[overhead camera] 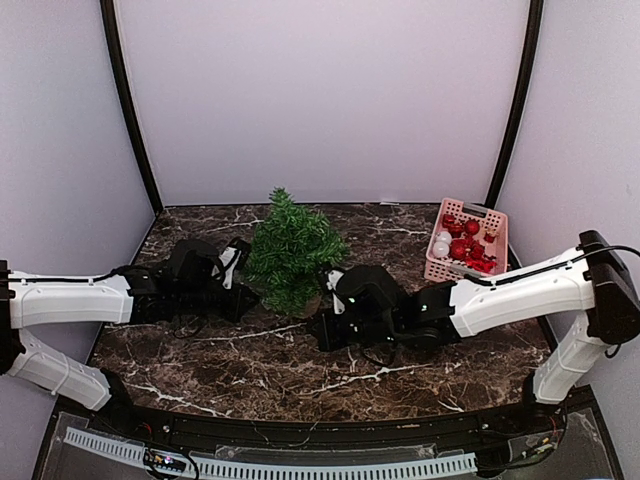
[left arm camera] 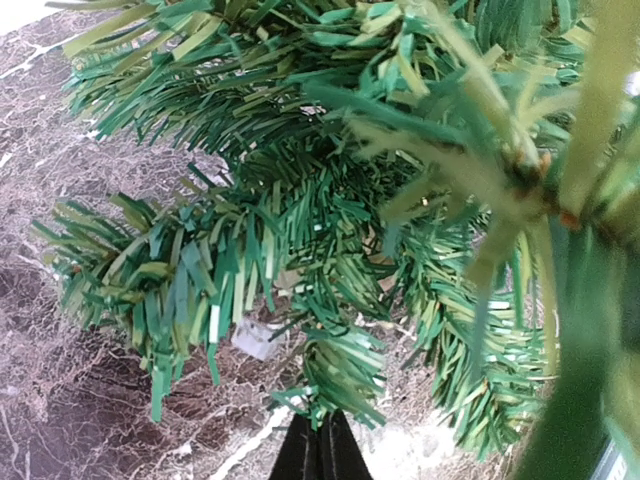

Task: Decorate the small christmas tree
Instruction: Place the side of the string light on the branch, then wrap the light string in the gap of the branches.

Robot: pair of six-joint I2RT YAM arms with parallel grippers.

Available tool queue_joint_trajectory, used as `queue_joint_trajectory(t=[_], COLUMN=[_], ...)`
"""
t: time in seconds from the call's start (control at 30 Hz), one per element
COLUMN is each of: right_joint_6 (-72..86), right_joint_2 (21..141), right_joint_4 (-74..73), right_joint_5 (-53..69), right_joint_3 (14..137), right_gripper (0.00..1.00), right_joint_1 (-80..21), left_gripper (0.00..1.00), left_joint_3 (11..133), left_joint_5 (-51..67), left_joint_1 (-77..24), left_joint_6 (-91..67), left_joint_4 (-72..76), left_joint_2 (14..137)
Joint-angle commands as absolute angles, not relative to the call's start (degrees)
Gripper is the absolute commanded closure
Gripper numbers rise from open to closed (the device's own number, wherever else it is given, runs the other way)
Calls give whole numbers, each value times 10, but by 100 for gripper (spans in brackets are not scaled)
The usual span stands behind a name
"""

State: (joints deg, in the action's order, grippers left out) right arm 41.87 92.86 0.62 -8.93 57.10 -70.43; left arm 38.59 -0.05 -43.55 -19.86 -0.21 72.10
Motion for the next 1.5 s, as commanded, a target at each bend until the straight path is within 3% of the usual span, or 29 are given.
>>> queue_joint_trajectory(t=[0.0, 0.6, 0.73, 0.9, 1.03, 1.47], right_joint_6=[398, 408, 413, 413, 410, 412], right_joint_2=[913, 933, 946, 957, 962, 944], right_joint_4=[2, -16, -15, -2, 14, 23], right_joint_5=[-94, -150, -150, -145, -143, -141], right_joint_3=[589, 618, 612, 603, 604, 585], right_gripper=[100, 100, 100, 100, 100, 100], right_joint_1=[-701, -680, -680, -678, -677, -677], left_gripper=[100, 99, 89, 67, 57, 43], left_joint_3=[399, 398, 402, 406, 405, 385], left_joint_5=[-19, -34, -36, -36, -11, 119], left_joint_1=[-430, -426, -426, -426, -426, -434], left_joint_6=[-188, -185, -188, -193, -200, -289], left_joint_4=[-18, -26, -36, -60, -68, 6], left_joint_2=[708, 699, 677, 642, 617, 637])
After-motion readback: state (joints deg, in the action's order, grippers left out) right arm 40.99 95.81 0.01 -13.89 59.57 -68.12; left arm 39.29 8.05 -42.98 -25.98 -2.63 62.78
